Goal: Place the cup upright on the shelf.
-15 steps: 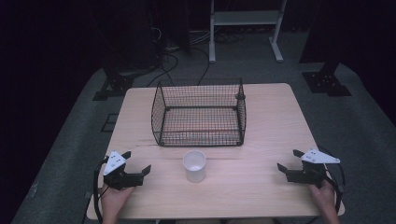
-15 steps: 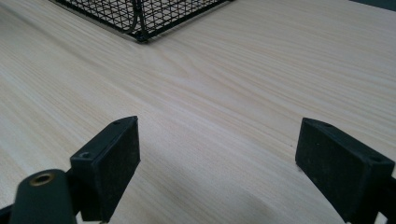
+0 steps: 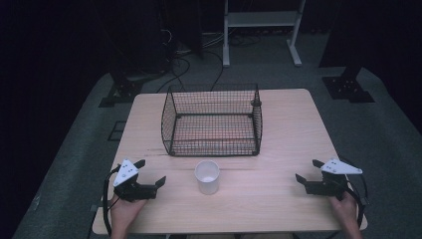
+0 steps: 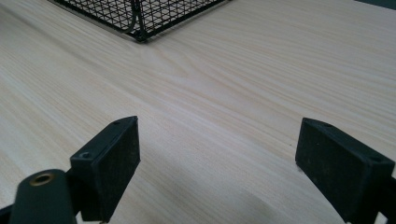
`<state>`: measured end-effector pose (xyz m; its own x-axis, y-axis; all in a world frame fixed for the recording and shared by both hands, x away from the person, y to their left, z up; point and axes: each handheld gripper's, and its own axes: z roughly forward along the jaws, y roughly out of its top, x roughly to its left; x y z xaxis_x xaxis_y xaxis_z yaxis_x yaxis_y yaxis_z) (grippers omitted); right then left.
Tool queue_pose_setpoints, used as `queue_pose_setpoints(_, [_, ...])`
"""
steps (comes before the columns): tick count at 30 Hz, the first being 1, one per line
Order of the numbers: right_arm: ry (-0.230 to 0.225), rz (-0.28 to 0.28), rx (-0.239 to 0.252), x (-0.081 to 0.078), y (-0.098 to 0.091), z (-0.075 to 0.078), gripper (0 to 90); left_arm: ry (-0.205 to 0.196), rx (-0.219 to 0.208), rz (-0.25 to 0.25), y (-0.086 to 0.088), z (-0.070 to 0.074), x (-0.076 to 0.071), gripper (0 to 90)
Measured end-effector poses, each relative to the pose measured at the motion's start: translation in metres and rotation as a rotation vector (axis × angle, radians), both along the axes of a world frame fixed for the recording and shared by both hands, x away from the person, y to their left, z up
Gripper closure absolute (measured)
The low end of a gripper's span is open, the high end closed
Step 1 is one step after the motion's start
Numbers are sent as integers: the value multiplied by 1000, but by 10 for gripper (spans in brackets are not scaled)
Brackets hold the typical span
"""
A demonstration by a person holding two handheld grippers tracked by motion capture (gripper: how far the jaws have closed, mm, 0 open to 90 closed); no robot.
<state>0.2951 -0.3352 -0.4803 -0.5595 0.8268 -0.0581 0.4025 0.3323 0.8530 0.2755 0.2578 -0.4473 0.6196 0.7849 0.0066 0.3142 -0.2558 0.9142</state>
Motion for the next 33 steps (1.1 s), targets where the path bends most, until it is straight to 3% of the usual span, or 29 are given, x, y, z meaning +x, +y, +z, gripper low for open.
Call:
queue_pose_setpoints(13, [3,-2,-3,0,0,0,131,0,30,-57,-18,6,-1,20])
queue_pose_setpoints(20, [4,-4,-4,1,0,0,131,15,11,-89,-23,9,-1,20])
queue_pose_setpoints(33, [4,-1,-7,1,1,0,131,13,51,-160,-39,17,-5,20])
